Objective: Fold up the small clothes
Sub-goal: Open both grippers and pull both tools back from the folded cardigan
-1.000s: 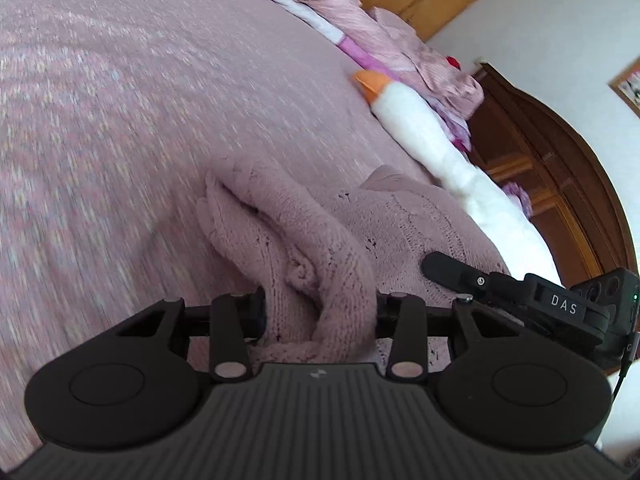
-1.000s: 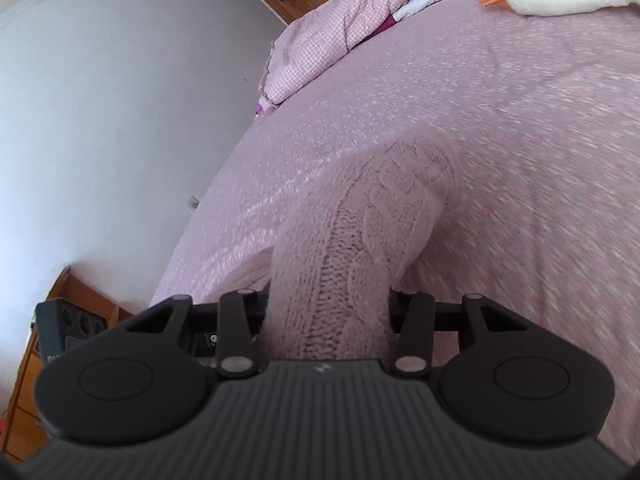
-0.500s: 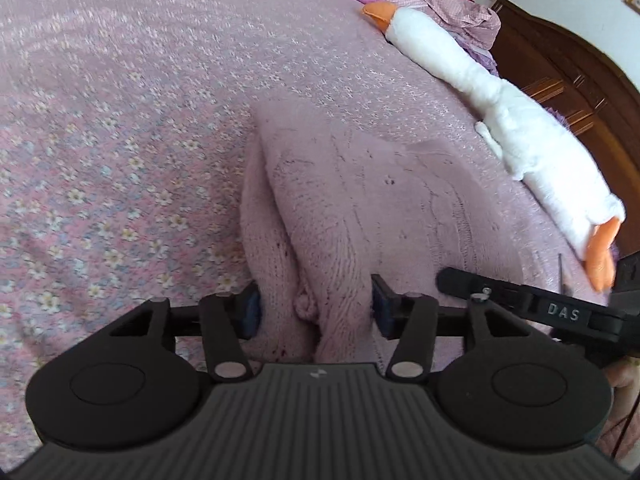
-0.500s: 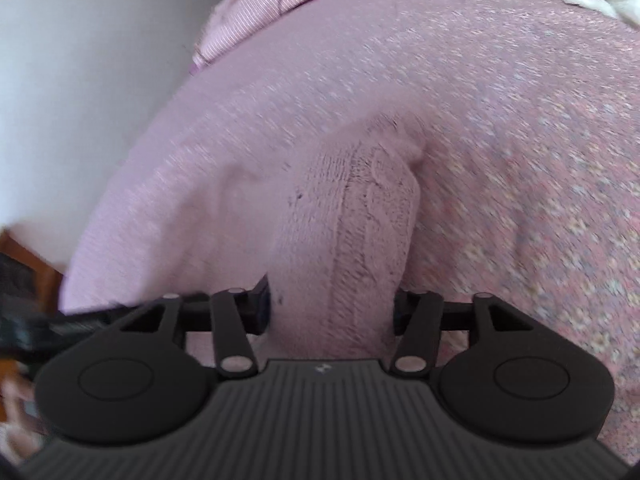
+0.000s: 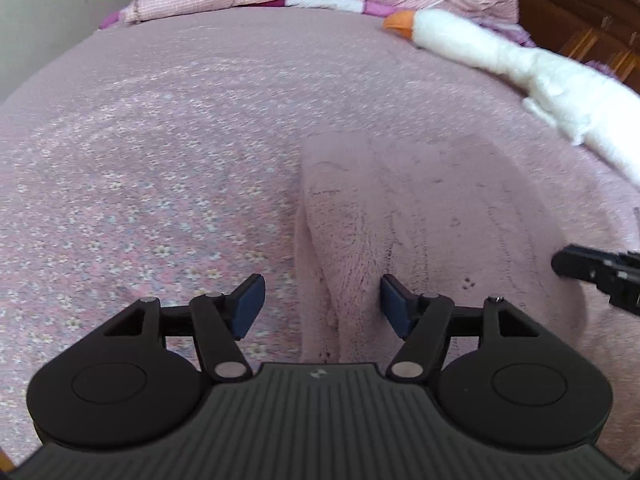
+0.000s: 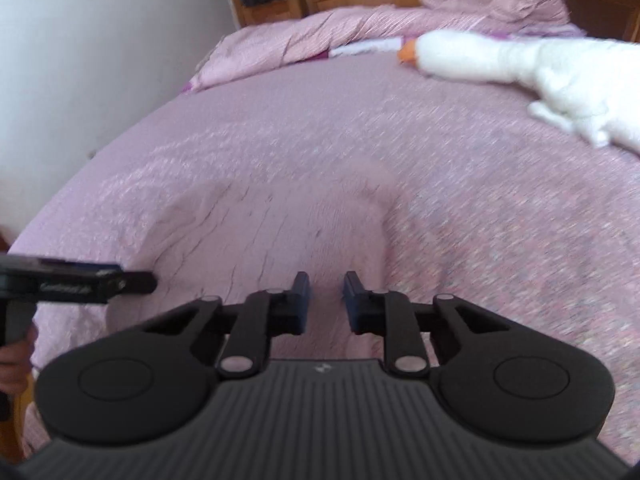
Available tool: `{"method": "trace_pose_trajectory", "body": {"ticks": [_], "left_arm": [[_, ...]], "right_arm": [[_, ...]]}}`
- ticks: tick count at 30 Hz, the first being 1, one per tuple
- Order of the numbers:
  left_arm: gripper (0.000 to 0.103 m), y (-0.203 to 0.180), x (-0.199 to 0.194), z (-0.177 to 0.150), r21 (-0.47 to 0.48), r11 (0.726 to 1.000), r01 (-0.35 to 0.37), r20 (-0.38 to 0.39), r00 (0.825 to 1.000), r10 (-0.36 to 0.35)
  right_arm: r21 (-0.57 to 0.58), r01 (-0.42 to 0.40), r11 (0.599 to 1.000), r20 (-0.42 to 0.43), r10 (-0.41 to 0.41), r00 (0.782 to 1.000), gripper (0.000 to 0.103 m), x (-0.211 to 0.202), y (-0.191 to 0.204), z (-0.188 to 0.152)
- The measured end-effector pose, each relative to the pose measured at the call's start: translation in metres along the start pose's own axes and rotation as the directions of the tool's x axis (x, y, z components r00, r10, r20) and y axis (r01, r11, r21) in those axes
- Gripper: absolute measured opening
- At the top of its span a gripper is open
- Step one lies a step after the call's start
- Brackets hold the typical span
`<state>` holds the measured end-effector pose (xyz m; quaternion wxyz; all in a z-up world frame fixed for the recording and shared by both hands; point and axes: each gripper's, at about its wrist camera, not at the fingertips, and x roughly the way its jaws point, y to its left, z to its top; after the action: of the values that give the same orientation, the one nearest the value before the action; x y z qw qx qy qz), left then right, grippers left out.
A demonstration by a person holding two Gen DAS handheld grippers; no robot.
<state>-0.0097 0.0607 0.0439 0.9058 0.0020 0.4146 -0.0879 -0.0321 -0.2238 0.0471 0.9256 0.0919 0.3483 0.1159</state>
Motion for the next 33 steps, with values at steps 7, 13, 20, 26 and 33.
{"method": "trace_pose_trajectory", "body": {"ticks": [7, 13, 20, 26, 33], "left_arm": [[0.071, 0.000, -0.003, -0.001, 0.009, 0.999, -0.042, 0.024, 0.999, 0.041], [0.083, -0.013, -0.029, -0.008, -0.006, 1.000, 0.001, 0.026, 1.000, -0.001], [0.100, -0.034, -0.046, -0.027, -0.015, 1.000, 0.004, 0.029, 1.000, -0.004], [0.101, -0.048, -0.042, -0.043, -0.025, 1.000, -0.018, -0.013, 1.000, 0.018], [0.101, -0.056, -0.027, -0.058, -0.020, 0.998, -0.057, -0.052, 0.997, 0.056]], "right_arm": [[-0.057, 0.033, 0.998, 0.018, -0.032, 0.999, 0.022, 0.014, 0.008, -0.008], [0.035, 0.024, 0.999, 0.033, -0.025, 0.999, 0.048, -0.012, 0.006, -0.010], [-0.012, 0.032, 0.999, 0.059, -0.031, 0.998, 0.072, -0.034, 0.022, -0.029], [-0.012, 0.055, 0.998, 0.026, -0.054, 0.998, 0.074, -0.037, 0.027, -0.047], [0.025, 0.070, 0.997, -0.027, -0.069, 0.997, 0.085, -0.031, 0.023, -0.060]]}}
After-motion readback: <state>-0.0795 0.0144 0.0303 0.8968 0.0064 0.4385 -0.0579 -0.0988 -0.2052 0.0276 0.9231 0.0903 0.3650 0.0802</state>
